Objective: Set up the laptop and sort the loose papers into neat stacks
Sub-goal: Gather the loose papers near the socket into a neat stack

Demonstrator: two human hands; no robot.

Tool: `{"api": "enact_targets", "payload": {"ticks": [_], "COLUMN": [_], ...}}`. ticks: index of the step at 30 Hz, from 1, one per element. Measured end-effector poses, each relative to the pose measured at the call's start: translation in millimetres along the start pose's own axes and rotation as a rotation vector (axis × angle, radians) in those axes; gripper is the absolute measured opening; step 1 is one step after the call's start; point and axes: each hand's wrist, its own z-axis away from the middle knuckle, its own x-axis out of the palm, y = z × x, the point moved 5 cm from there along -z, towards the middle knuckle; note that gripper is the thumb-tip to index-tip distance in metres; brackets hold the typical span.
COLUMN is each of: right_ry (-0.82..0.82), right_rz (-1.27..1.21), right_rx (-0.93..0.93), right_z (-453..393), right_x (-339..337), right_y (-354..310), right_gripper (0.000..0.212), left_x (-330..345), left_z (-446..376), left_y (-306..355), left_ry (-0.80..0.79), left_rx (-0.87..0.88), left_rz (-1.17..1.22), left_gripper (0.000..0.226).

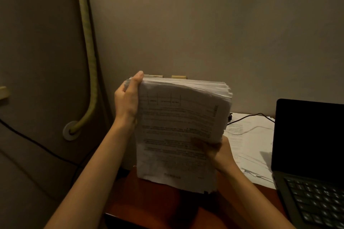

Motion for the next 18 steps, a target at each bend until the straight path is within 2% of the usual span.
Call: {"api": "enact_targets", "payload": {"ticks": [3,5,7,9,11,12,14,16,18], "right_ry": [0.030,0.041,0.023,-0.025,-0.052,-0.047,-0.019,0.032,0.070], "right_rz": [-0.035,-0.056,-0.072,-0.106,-0.116,-0.101,-0.076,-0.080,-0.115], "right_rx": [-0.015,-0.010,0.025,0.054,0.064,0.064,0.040,0.030,0.039], "right_z": [4.4,5.6,4.8,5.3,6.1,6.4,8.5,10.9,13.5], "right_x": [1.0,1.2,-0.1,0.0,0.7,0.5,0.7,1.0,0.5], "right_y": [1.4,1.5,1.0,1.7,3.8,4.9,5.1,3.8,5.5], "right_gripper": [0.016,0.018,0.028,0.051,0.078,0.082,0.062,0.029,0.014], "left_x": [-2.4,-0.8,0.5,0.8,-2.3,-4.0,-5.5,-2.6,-0.9], "left_z": [-6.4,-8.4,-8.3,-7.6,-11.3,-12.9,-14.1,-12.7,-7.9], "left_y": [-3.8,-4.3,-4.7,-6.2,-9.2,-10.1,-12.5,-12.6,-9.9], "left_ry": [0.015,-0.014,-0.068,-0.125,-0.113,-0.089,-0.063,-0.098,-0.151], "left_rx": [-0.047,-0.064,-0.075,-0.083,-0.064,-0.061,-0.096,-0.124,-0.090], "left_rz": [0.004,0.000,0.021,0.029,0.014,0.006,0.009,0.015,-0.018], "left_gripper": [0.021,0.028,0.056,0.081,0.069,0.059,0.051,0.063,0.078]}}
